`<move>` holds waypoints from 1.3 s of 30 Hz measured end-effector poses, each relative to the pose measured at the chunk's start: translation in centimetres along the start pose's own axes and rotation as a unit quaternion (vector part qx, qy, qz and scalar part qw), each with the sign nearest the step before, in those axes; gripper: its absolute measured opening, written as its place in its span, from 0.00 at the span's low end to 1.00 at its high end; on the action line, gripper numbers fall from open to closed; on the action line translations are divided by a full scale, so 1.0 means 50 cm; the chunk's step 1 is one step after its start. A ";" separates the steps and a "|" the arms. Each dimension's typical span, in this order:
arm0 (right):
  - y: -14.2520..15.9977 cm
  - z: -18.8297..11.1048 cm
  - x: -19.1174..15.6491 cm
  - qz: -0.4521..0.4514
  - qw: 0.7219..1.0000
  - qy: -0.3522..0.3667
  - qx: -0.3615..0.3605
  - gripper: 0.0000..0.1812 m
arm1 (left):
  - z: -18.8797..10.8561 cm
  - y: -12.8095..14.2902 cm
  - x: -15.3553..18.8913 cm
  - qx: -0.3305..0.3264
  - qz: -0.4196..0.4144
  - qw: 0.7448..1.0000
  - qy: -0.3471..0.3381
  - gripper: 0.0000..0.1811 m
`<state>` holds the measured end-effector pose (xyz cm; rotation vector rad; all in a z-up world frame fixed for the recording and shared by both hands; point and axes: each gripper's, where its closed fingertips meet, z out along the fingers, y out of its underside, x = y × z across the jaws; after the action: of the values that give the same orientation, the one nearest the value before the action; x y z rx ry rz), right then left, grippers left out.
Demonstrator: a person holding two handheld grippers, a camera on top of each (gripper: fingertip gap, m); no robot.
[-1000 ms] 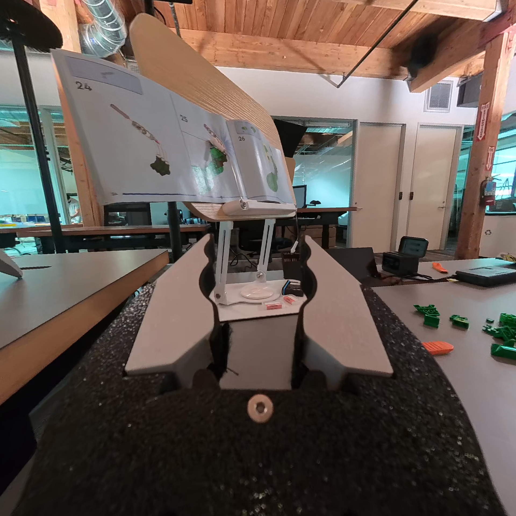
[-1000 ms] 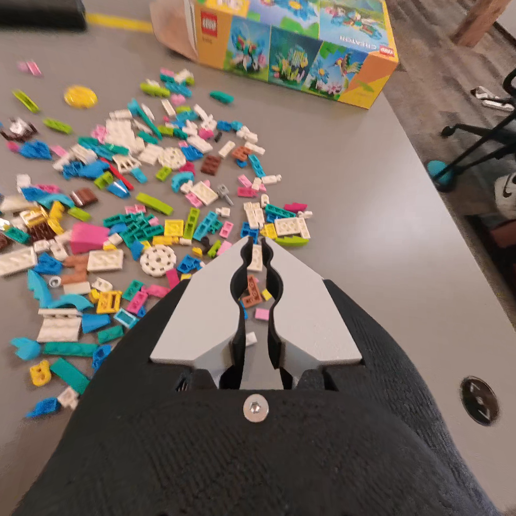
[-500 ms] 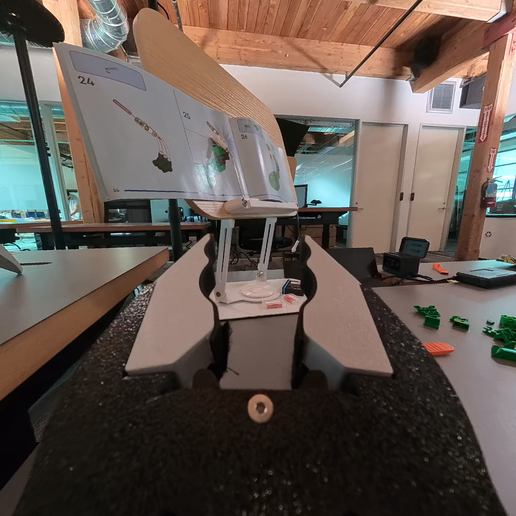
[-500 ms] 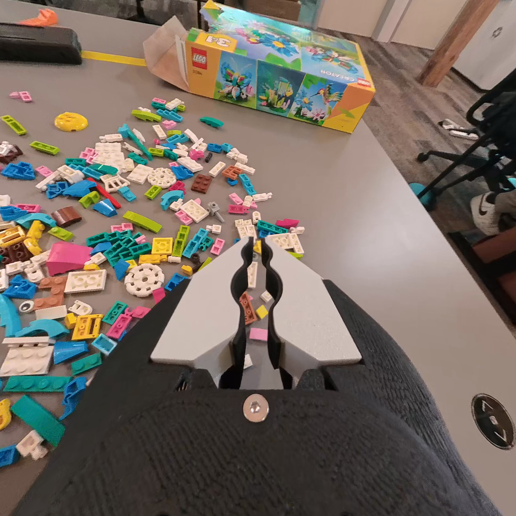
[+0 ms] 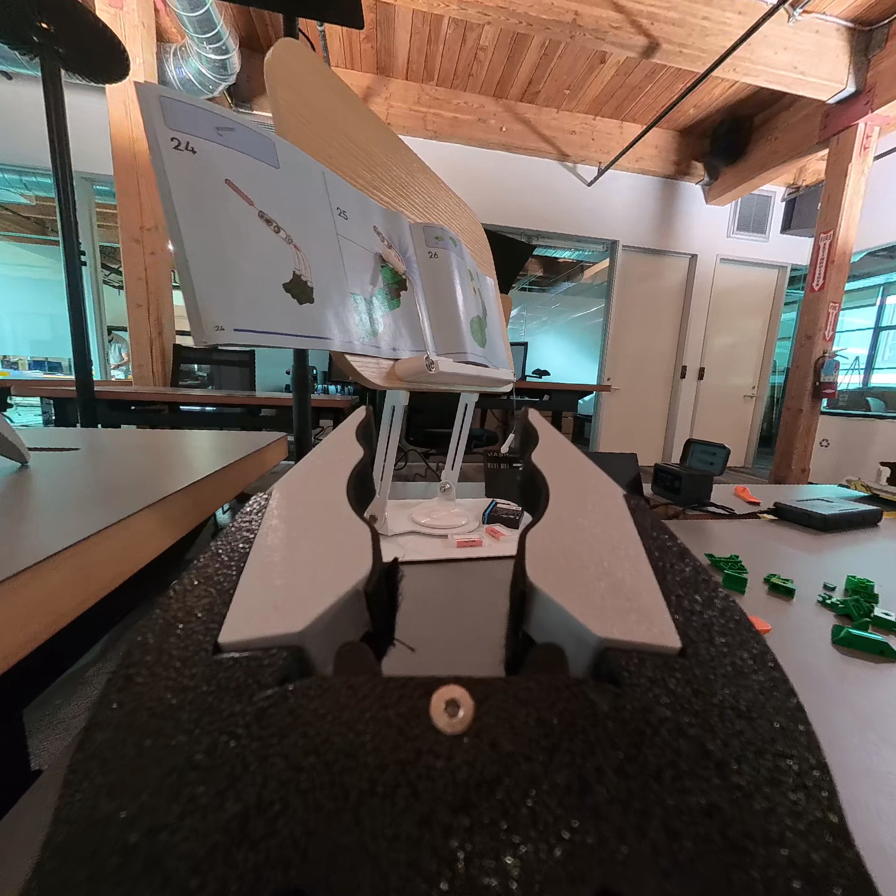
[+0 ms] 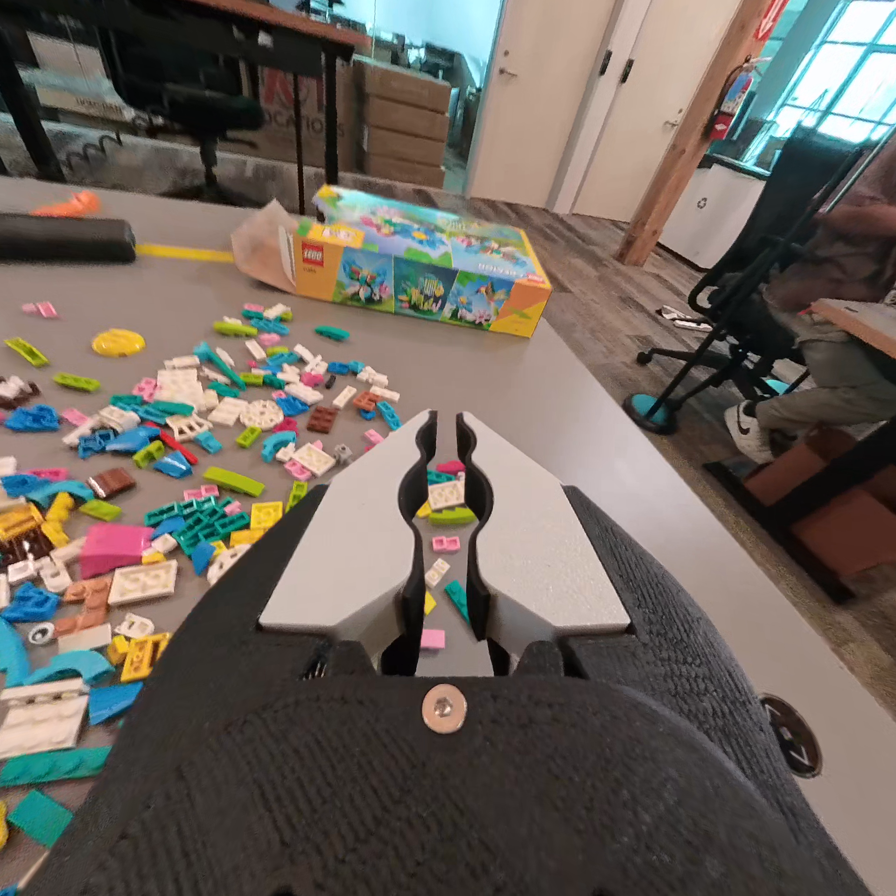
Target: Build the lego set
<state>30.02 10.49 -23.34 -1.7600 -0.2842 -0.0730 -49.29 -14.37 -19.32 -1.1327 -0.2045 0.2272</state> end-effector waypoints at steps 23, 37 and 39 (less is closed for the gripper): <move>-0.354 -0.325 -0.023 0.035 0.947 0.115 0.297 0.05 | 0.010 0.006 0.081 -0.025 0.087 0.993 0.075 0.31; -0.387 -0.371 -0.382 -0.070 0.934 -0.222 0.270 0.09 | -0.030 -0.103 0.028 0.054 0.076 0.995 -0.021 0.33; -0.349 -0.360 -0.480 -0.103 0.916 -0.317 0.224 0.10 | -0.056 -0.131 0.010 0.066 0.081 0.993 -0.046 0.32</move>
<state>4.70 -7.44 -7.81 -1.2447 -0.8857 0.3941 -47.56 -19.32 -14.49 -1.0088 -0.1767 0.4320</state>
